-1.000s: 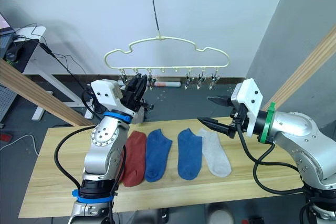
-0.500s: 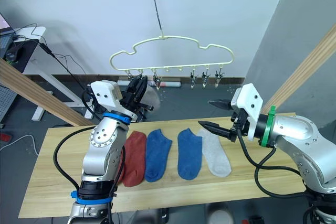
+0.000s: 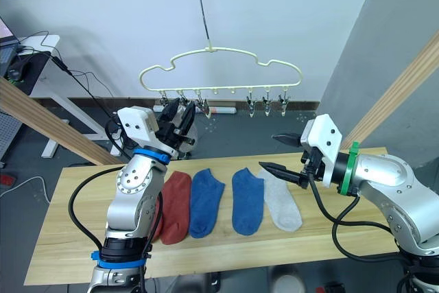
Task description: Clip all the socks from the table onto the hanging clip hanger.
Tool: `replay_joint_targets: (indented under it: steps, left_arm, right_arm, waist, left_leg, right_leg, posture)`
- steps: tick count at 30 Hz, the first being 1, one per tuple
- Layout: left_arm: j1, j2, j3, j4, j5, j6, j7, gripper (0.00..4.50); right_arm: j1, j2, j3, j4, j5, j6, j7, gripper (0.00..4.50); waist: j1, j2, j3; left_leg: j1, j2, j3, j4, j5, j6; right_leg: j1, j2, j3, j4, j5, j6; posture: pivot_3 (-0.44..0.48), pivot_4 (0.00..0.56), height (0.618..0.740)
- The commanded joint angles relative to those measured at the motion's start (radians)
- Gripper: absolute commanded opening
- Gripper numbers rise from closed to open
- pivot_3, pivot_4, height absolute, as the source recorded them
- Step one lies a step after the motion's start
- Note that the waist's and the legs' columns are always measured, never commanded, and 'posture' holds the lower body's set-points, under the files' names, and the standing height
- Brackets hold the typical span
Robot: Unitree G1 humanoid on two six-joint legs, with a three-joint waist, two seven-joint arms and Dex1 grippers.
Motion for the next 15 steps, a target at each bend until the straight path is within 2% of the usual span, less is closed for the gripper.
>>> replay_joint_targets:
  steps: [1, 14, 15]
  left_arm:
    - [-0.013, 0.003, -0.002, -0.044, 0.014, 0.001, 0.015, 1.85]
    - [-0.035, -0.013, -0.008, -0.100, 0.009, 0.050, 0.042, 1.85]
    - [-0.037, -0.013, -0.007, -0.101, 0.009, 0.050, 0.043, 1.56]
  right_arm:
    - [-0.003, -0.015, -0.028, -0.017, 0.001, -0.015, 0.008, 3.35]
    - [-0.010, -0.035, -0.042, -0.020, 0.023, 0.001, 0.010, 3.35]
    - [-0.011, -0.035, -0.043, -0.021, 0.025, 0.003, 0.009, 3.35]
  waist:
    - [0.000, 0.000, 0.000]
    - [0.000, 0.000, 0.000]
    - [0.000, 0.000, 0.000]
  left_leg:
    - [0.000, 0.000, 0.000, 0.000, 0.000, 0.000]
    - [0.000, 0.000, 0.000, 0.000, 0.000, 0.000]
    - [0.000, 0.000, 0.000, 0.000, 0.000, 0.000]
  right_leg:
    - [0.000, 0.000, 0.000, 0.000, 0.000, 0.000]
    - [0.000, 0.000, 0.000, 0.000, 0.000, 0.000]
    - [0.000, 0.000, 0.000, 0.000, 0.000, 0.000]
  posture:
    - [-0.280, 0.280, 0.740]
    - [-0.280, 0.280, 0.740]
    - [-0.280, 0.280, 0.740]
